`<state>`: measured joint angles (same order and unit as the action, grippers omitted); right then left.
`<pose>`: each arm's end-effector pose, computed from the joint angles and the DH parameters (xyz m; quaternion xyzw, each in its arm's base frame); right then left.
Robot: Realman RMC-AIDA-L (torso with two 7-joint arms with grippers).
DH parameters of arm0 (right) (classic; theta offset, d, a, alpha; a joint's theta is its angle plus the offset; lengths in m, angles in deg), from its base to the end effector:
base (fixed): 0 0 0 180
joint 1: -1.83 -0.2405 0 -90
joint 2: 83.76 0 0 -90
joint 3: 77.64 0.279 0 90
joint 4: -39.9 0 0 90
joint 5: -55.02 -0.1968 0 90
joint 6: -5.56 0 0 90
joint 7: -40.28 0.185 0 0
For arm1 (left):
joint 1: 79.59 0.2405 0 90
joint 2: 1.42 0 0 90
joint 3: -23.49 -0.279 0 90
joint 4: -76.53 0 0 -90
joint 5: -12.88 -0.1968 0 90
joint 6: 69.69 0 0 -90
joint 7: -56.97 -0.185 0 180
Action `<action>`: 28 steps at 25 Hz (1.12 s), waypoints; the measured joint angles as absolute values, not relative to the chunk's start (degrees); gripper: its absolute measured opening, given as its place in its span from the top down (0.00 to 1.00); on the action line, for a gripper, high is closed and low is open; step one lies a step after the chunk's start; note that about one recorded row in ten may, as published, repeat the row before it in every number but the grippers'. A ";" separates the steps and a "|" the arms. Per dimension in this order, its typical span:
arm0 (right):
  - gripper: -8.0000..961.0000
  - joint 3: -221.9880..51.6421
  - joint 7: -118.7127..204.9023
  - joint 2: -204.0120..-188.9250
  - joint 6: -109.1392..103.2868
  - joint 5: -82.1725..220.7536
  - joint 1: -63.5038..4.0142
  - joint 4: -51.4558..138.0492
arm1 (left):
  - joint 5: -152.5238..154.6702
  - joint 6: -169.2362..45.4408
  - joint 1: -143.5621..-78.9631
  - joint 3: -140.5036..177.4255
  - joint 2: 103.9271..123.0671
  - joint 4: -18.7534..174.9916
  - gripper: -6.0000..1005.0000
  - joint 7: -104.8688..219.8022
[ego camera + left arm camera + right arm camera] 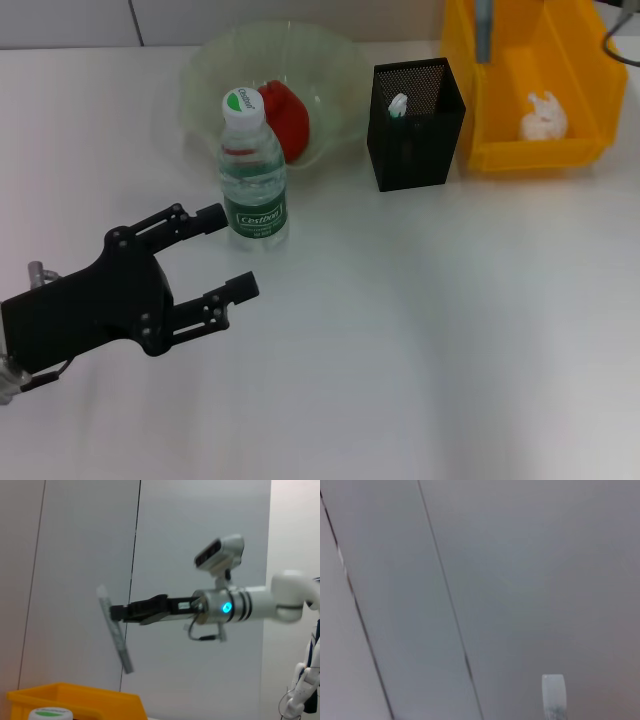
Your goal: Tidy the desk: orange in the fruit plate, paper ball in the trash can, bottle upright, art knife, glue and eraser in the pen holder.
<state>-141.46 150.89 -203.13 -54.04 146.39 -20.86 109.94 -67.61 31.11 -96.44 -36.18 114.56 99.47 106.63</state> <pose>0.1752 0.4138 0.0330 -0.8494 0.2696 0.3380 0.3026 -0.2638 0.2564 -0.0398 -0.8919 -0.1065 -0.4102 0.1577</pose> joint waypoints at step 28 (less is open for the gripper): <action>0.80 -140.92 117.53 -203.24 -47.55 123.13 -34.47 66.92 | -67.68 31.46 -98.49 -36.19 115.92 99.45 0.23 106.54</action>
